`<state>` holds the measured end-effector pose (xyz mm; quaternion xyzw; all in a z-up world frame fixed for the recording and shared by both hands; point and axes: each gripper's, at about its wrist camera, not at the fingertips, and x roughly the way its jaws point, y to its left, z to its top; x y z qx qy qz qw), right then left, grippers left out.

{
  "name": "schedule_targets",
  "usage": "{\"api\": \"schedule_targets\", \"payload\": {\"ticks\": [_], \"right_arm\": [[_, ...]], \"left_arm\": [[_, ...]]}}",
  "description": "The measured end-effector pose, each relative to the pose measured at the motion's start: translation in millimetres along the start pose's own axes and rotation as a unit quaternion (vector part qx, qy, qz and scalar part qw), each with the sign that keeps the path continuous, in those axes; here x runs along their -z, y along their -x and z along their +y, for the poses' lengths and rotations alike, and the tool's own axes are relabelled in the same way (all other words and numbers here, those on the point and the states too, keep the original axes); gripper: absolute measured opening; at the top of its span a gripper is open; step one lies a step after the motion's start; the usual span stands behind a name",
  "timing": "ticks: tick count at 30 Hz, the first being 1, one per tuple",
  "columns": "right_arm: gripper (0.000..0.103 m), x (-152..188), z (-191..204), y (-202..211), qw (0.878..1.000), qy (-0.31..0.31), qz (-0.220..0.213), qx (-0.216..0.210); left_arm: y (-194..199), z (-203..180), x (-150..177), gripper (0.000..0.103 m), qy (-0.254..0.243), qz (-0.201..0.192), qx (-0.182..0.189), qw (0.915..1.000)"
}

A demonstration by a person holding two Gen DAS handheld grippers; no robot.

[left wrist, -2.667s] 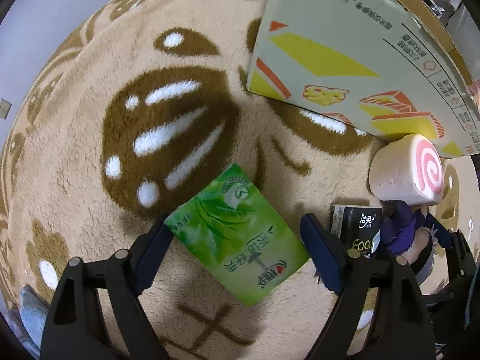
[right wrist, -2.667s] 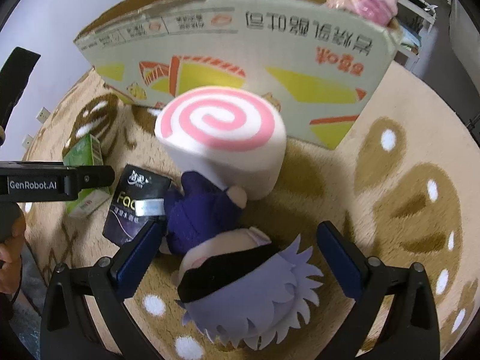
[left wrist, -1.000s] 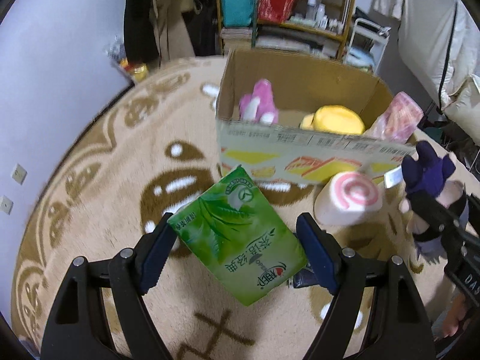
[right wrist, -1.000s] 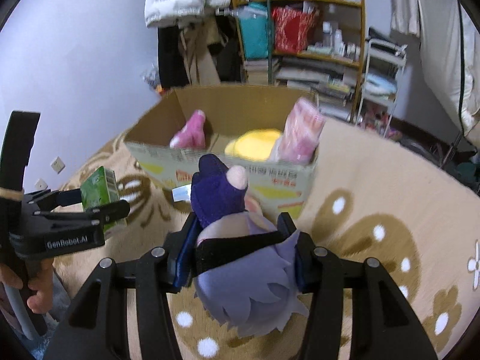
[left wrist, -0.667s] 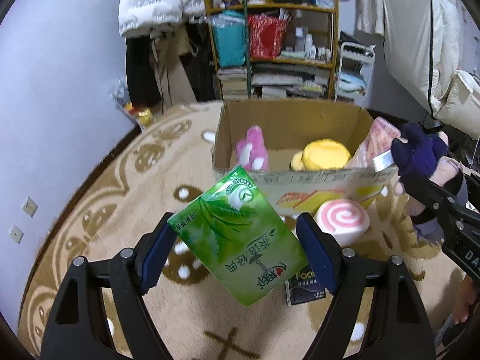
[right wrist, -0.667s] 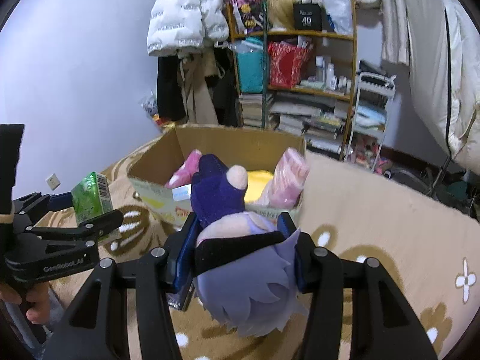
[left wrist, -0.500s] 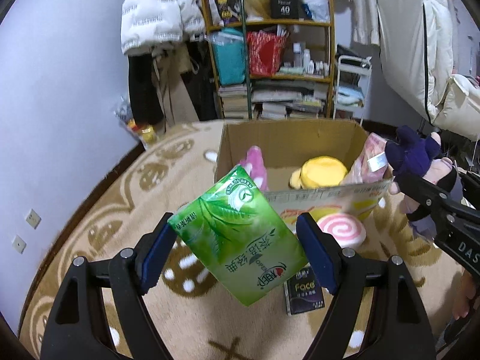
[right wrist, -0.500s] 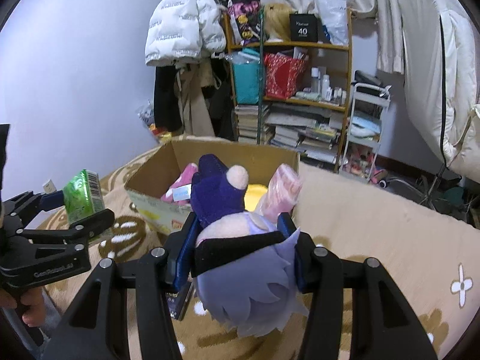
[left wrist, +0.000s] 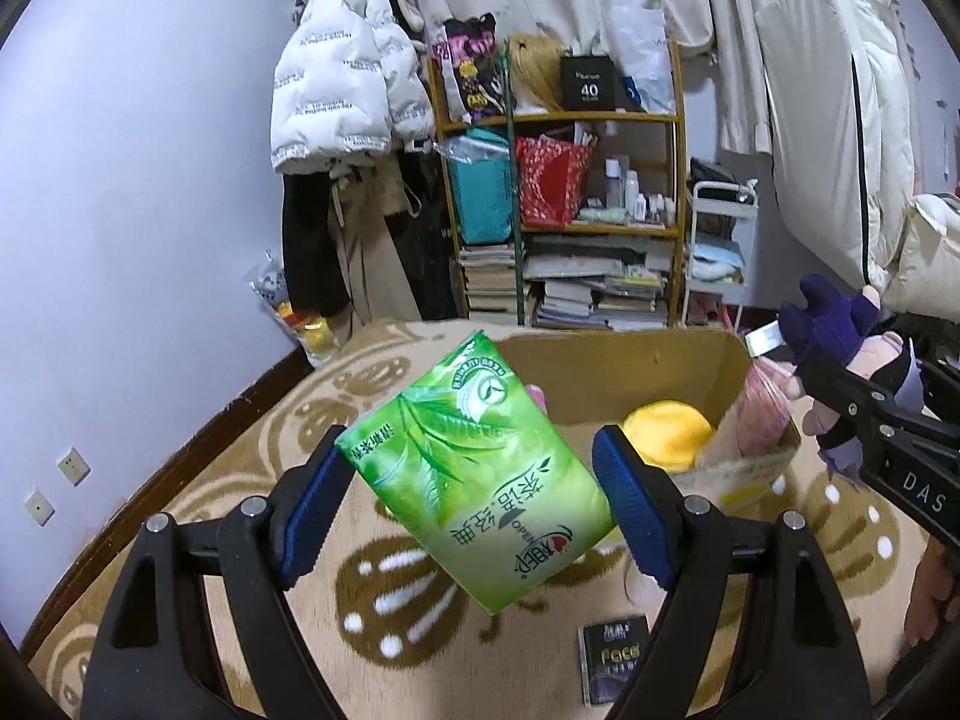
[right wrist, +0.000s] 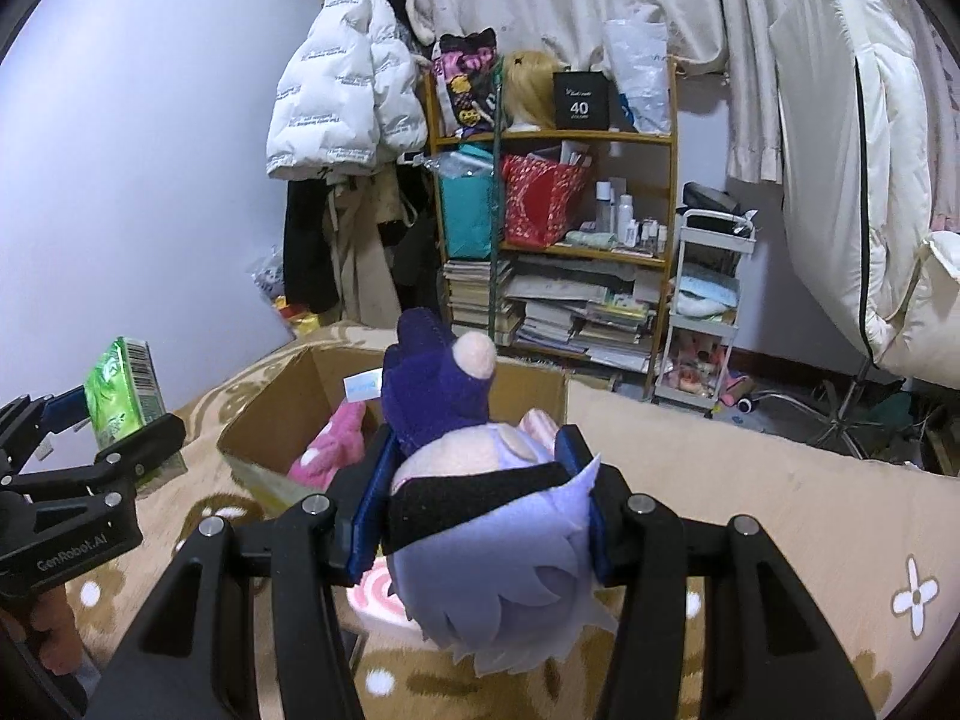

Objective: Organize soft objects
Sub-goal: 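Drop green tissue pack into box with left tool while right tool drops purple-haired doll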

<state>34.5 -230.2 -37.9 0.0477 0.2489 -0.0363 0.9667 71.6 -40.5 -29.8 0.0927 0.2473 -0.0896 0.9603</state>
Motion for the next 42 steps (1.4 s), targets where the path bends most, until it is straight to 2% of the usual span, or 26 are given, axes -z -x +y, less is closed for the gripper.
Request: {"api": "schedule_targets", "payload": {"ticks": [7,15,23,30,37,42], "right_arm": [[0.056,-7,-3,-12,1.0,-0.001,-0.015,0.013],[0.056,-15,-9,-27,1.0,-0.006,-0.016,0.01],[0.056,-20,-10,-46,1.0,-0.008,-0.007,-0.005],[0.056,-18,-6,-58,1.0,0.0,-0.002,-0.012],[0.057,-14,-8,-70,1.0,-0.004,0.012,-0.02],[0.057,-10,-5,-76,0.999,-0.002,0.024,-0.039]], "left_arm": [[-12,-2,-8,0.08,-0.007,-0.034,-0.007,0.9994],[-34,0,-14,0.08,-0.004,-0.026,-0.001,0.9997],[-48,2,-14,0.08,0.007,-0.021,0.015,0.9996],[-49,5,-17,0.08,0.012,-0.042,0.043,0.9981],[-70,5,-11,0.08,0.019,-0.003,0.053,0.9984],[-79,7,-7,0.08,0.028,0.023,0.045,0.9983]]}}
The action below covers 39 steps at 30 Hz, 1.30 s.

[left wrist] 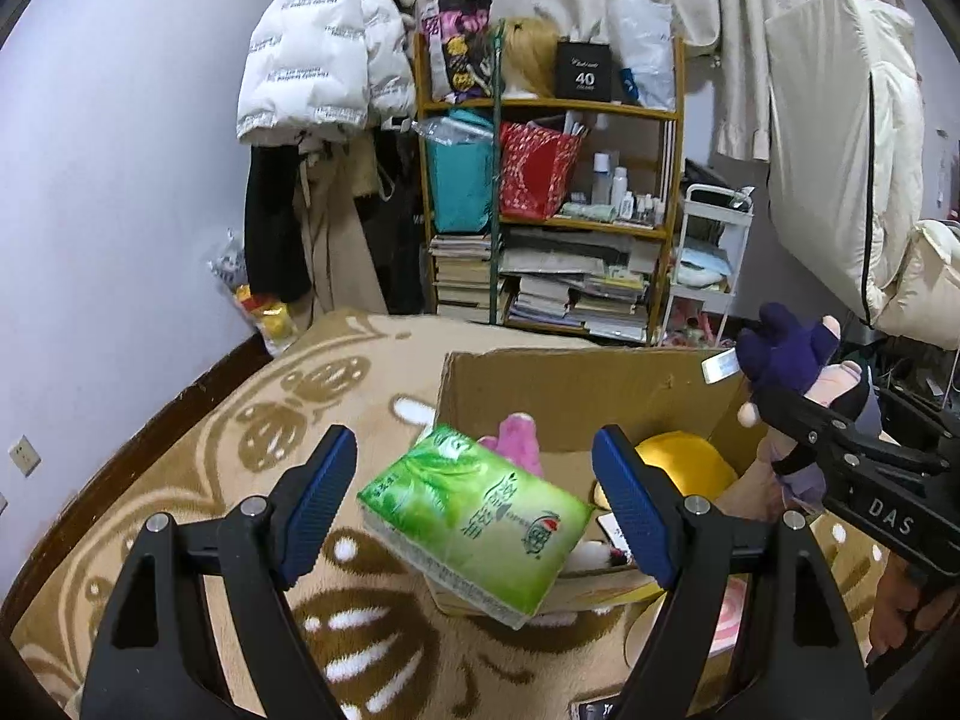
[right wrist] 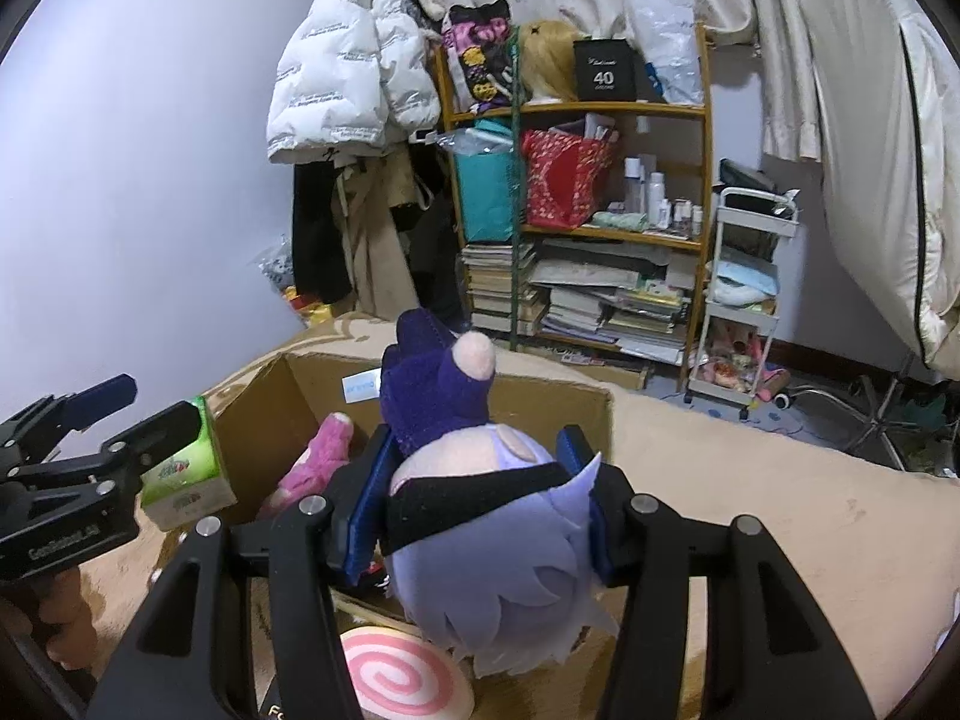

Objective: Organize soft objects
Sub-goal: 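Drop green tissue pack into box with left tool while right tool drops purple-haired doll, then lower left tool onto black Face tissue pack while right tool lowers onto swirl cushion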

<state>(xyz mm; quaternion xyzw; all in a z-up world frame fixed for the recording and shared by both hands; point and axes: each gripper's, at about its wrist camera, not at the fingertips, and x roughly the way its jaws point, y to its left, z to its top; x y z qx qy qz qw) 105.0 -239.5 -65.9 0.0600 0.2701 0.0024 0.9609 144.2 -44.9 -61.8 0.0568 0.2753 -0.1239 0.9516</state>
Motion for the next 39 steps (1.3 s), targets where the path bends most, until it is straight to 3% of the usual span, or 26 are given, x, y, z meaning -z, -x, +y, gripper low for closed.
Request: {"api": "schedule_targets", "payload": {"ticks": [7,20,34,39], "right_arm": [[0.06,5,-1,-5,1.0,-0.004,0.014,-0.013],[0.061,7,-6,-2,0.999,-0.016,0.029,-0.033],[0.093,7,-4,37,0.998,-0.034,0.016,-0.042],[0.097,10,0,51,0.998,-0.038,0.022,-0.046]], "left_arm": [[-7,4,6,0.081,0.012,0.029,0.009,0.9995],[0,8,8,0.084,0.017,0.036,0.012,0.9991],[42,9,15,0.093,0.012,0.047,-0.001,0.9988],[58,8,18,0.095,0.008,0.054,-0.005,0.9985]]}}
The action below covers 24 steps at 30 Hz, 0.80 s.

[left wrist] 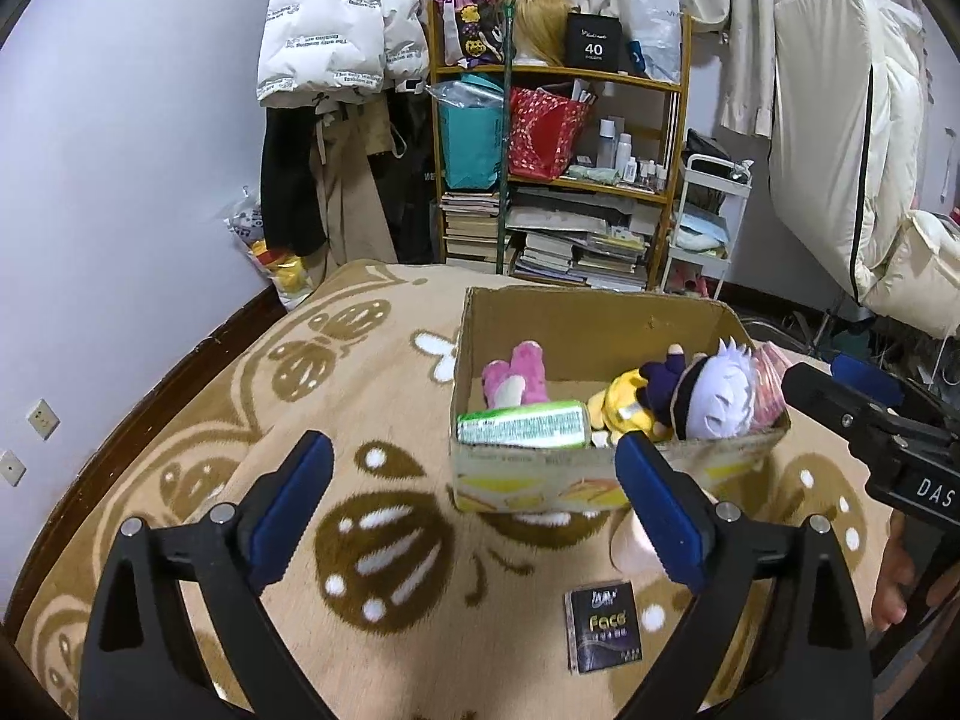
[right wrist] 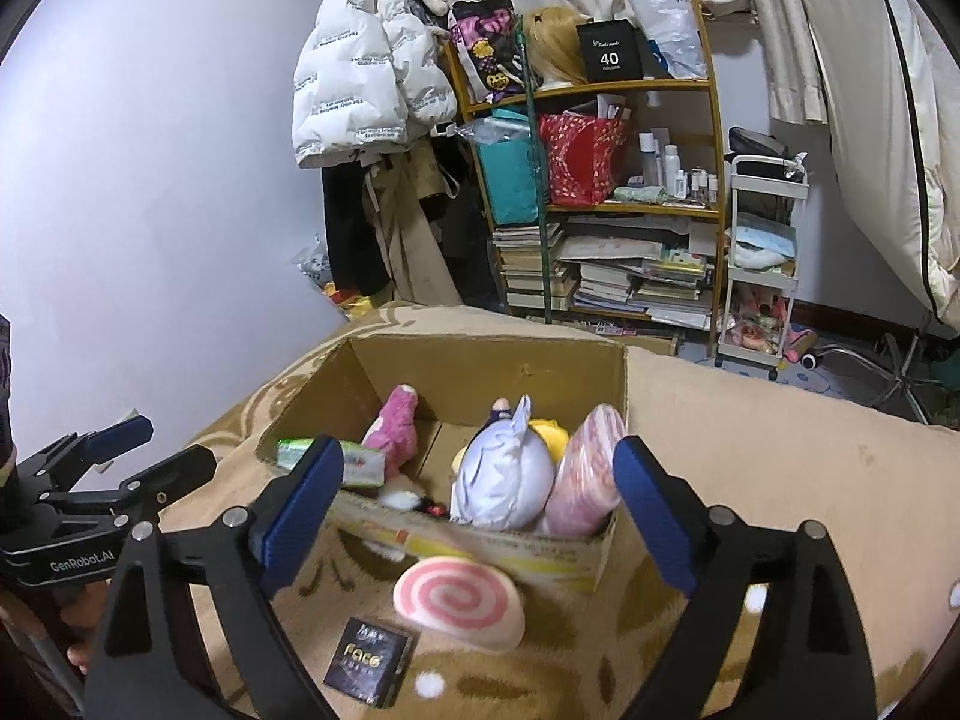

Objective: Organize soft objects
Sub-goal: 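Lower left tool onto black Face tissue pack while right tool lowers onto swirl cushion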

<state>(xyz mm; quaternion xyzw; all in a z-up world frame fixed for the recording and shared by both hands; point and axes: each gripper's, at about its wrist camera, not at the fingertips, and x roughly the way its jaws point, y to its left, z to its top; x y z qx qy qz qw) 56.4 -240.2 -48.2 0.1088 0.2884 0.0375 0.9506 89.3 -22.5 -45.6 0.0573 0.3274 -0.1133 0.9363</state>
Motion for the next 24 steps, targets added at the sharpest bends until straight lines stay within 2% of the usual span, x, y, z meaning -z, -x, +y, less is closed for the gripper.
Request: {"api": "schedule_targets", "payload": {"ticks": [3,10,13,19,24], "right_arm": [[0.103,5,2,8,1.0,-0.004,0.002,-0.002],[0.103,13,4,18,1.0,-0.015,0.02,0.003],[0.103,17,4,19,0.999,-0.013,0.029,0.007],[0.103,23,6,13,0.999,-0.003,0.049,0.007],[0.103,29,6,1,0.997,-0.006,0.071,0.008]], "left_arm": [[7,-2,4,0.098,-0.002,0.007,-0.007,0.9999],[16,-8,15,0.099,-0.016,0.039,-0.01,0.9991],[19,-12,18,0.101,-0.025,0.039,-0.014,0.9988],[7,-18,23,0.101,-0.032,0.067,-0.011,0.9971],[-6,-14,27,0.101,-0.013,0.095,0.002,0.9954]]}}
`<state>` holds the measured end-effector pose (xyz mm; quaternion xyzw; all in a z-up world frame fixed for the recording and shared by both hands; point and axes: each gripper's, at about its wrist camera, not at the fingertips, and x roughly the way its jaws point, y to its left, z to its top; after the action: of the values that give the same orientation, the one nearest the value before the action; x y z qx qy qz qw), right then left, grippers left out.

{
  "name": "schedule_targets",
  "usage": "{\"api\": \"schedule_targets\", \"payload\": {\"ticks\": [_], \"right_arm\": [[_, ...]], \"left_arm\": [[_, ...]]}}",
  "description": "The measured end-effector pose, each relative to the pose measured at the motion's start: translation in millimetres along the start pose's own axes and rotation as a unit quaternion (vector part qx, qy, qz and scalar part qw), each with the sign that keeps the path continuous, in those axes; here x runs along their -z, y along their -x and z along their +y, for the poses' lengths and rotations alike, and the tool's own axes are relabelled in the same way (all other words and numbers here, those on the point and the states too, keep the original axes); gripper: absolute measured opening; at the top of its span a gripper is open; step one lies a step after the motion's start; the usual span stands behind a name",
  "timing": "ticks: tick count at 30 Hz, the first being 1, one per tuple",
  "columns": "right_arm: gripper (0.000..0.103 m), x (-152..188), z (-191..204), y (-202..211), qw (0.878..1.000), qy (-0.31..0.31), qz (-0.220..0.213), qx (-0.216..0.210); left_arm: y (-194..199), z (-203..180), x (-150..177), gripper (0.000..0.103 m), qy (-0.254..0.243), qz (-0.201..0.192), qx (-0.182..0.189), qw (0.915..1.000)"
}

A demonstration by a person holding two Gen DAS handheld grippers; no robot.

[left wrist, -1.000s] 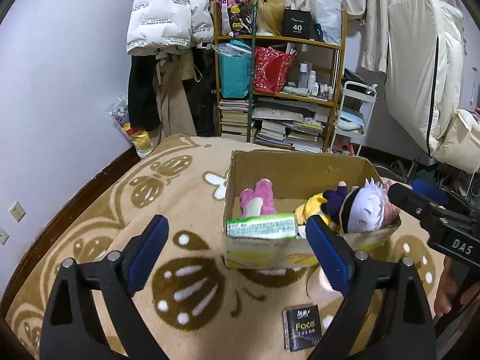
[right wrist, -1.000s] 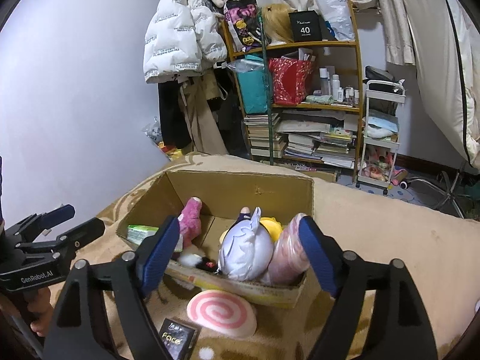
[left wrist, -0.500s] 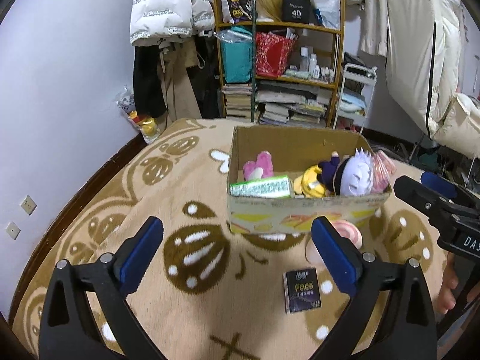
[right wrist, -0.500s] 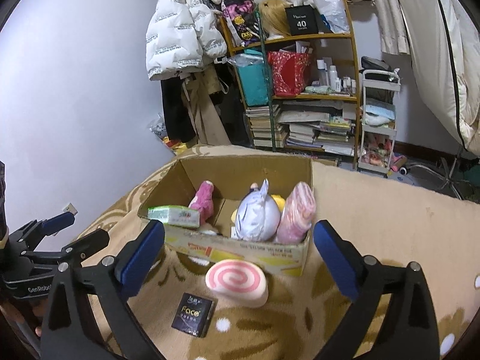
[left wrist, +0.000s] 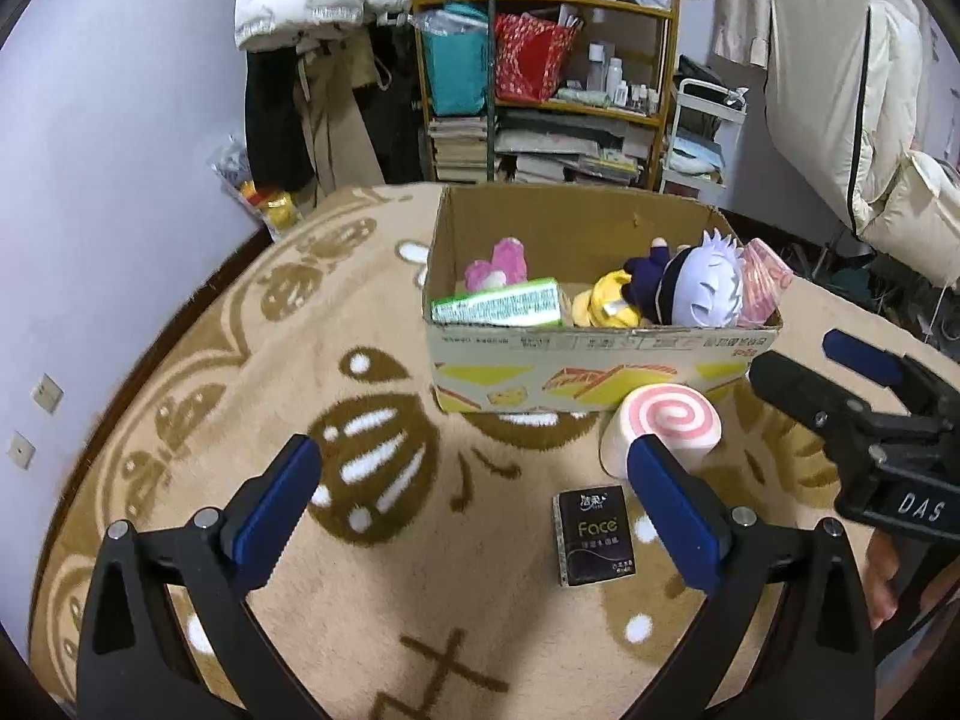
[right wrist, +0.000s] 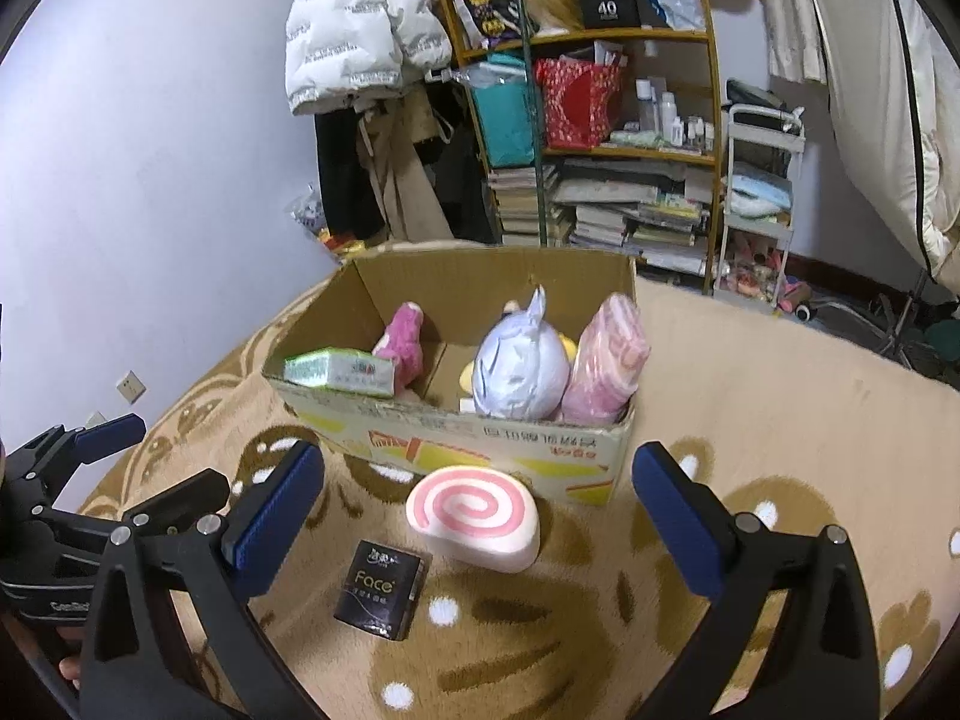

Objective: Organize soft objects
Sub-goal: 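Lower left tool onto black Face tissue pack while right tool lowers onto swirl cushion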

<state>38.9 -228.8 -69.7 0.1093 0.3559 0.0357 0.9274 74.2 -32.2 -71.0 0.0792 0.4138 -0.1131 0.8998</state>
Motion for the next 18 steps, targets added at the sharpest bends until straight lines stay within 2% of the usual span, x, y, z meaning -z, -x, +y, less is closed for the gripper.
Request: {"api": "schedule_targets", "payload": {"ticks": [7,18], "right_arm": [[0.103,5,-3,-22,0.999,-0.011,0.031,-0.007],[0.103,8,-23,-55,0.996,-0.053,0.072,-0.015]], "left_arm": [[-25,3,2,0.101,0.011,0.039,0.01,0.9991],[-56,-4,4,0.101,0.007,0.08,0.023,0.9965]]}}
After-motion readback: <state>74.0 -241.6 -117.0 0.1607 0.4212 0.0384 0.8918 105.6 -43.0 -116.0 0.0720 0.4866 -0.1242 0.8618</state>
